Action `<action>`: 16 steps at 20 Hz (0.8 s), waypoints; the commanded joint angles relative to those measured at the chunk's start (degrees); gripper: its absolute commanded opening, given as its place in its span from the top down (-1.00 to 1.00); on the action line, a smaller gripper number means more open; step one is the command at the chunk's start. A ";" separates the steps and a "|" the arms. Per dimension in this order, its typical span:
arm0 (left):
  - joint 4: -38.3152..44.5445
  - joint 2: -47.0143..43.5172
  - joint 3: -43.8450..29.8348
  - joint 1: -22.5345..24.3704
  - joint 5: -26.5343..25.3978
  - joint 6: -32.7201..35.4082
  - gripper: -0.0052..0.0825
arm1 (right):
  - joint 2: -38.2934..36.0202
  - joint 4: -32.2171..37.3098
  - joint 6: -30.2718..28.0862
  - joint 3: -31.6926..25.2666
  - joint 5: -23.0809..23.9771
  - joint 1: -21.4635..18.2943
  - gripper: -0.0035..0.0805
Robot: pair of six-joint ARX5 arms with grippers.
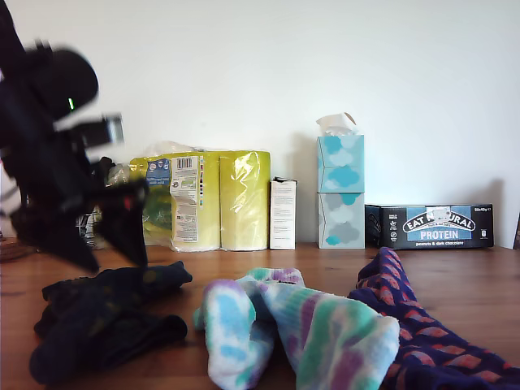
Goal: Pair up the socks based on colour and pattern, by placing each sock on top of its pair
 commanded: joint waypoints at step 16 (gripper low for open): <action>-2.36 -0.72 4.37 -1.92 -1.29 -8.31 0.93 | -0.35 0.17 -0.61 0.11 -2.93 0.22 0.95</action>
